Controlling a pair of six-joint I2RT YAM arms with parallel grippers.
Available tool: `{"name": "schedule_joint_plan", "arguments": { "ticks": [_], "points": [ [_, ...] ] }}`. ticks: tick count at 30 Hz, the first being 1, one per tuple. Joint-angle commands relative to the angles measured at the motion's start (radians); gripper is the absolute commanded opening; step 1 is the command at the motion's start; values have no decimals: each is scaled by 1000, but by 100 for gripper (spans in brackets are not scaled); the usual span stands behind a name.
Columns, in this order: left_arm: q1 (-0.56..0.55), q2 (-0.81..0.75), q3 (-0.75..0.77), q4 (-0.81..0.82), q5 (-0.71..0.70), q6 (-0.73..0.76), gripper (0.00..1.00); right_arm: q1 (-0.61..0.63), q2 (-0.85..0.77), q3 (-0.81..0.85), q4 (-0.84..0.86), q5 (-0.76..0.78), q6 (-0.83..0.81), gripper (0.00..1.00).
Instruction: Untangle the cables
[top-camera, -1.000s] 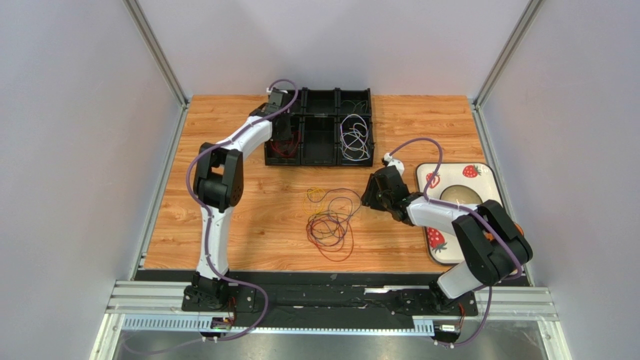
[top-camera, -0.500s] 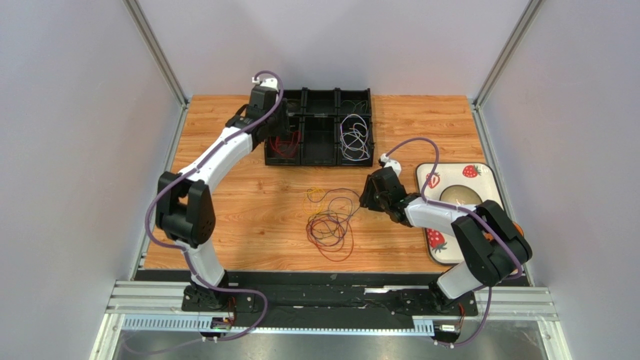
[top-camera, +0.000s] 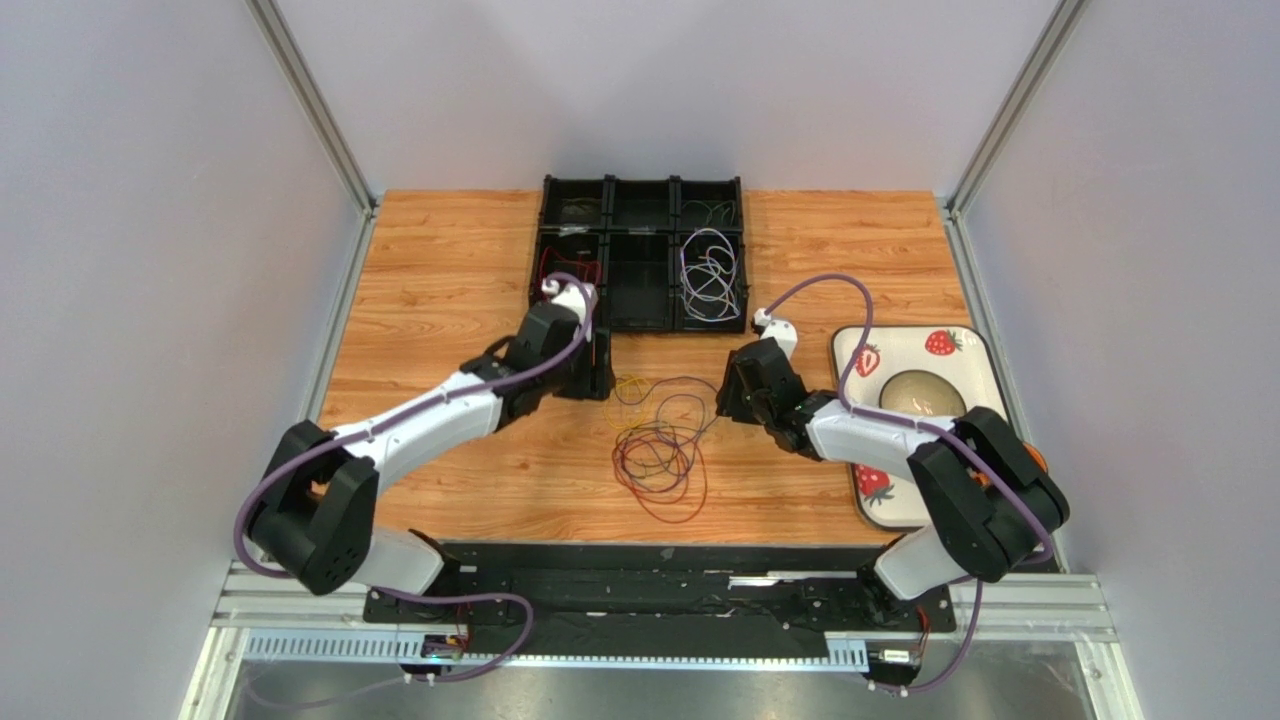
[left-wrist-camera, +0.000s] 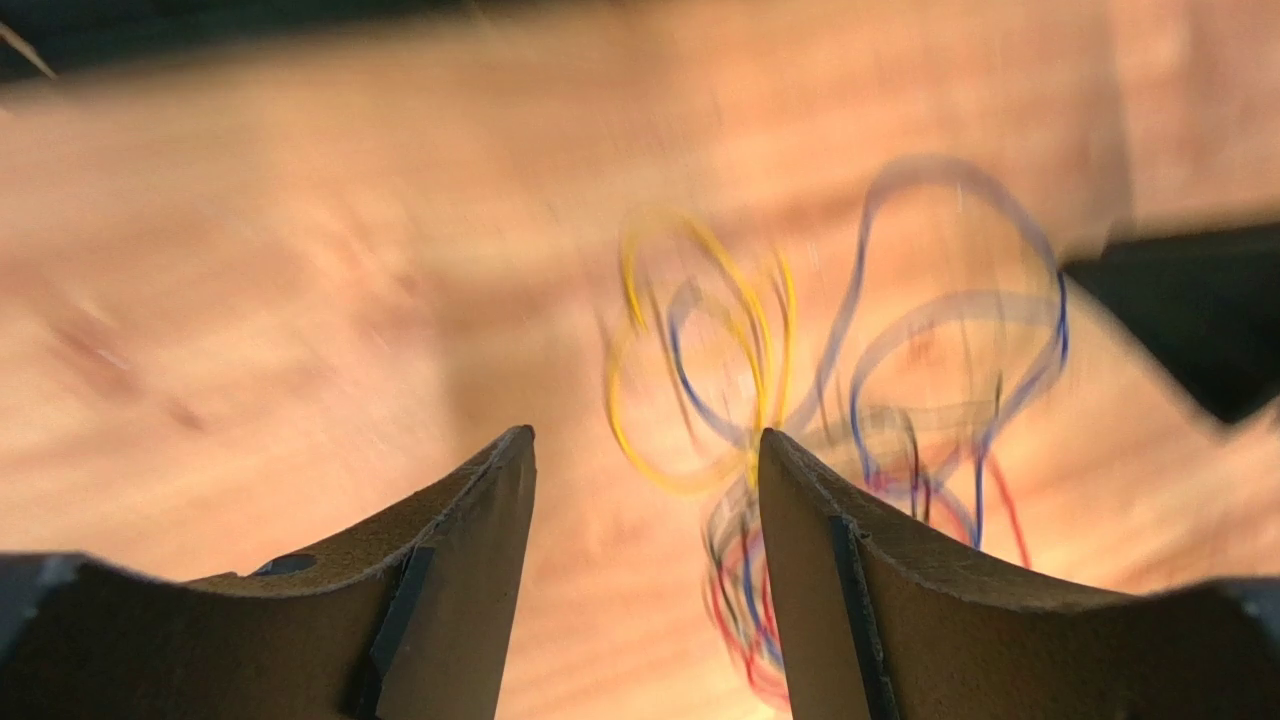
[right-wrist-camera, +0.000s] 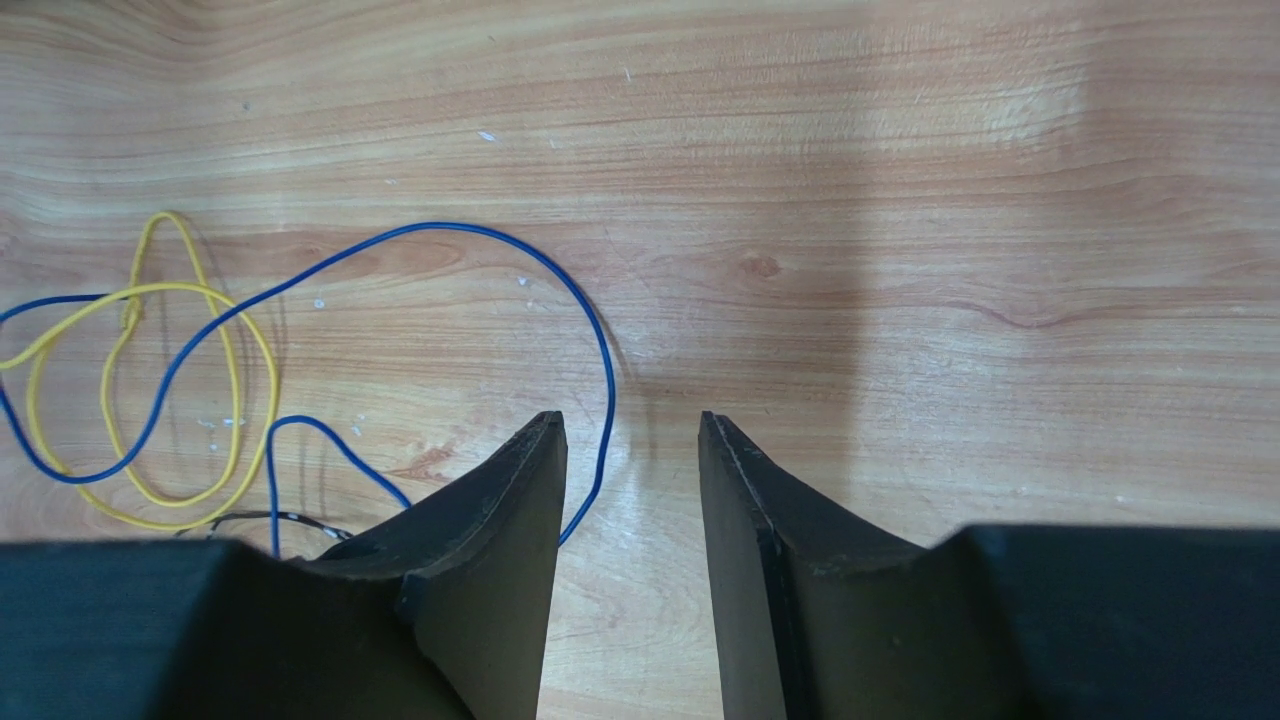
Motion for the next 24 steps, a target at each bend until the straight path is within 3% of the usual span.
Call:
{"name": "schedule_joint_plan", "arguments": {
  "ticks": [1,9,13,18,24],
  "points": [
    [-43,-106,-148,159,31,-48,65,32,-79,-20,23,115,-4,41],
    [-117,-126,-357,421,49,-158,61,155,-167,-79,46,328,-7,51],
    [-134,-157,-399,490,40,-141,61,186,-217,-122,118,336,-44,56],
    [-171,-68,-333,469,8,-123,58,192,-221,-144,189,264,-84,60],
    [-234,7,-248,365,-158,-143,54,195,-112,-46,102,268,-82,58]
  ]
}}
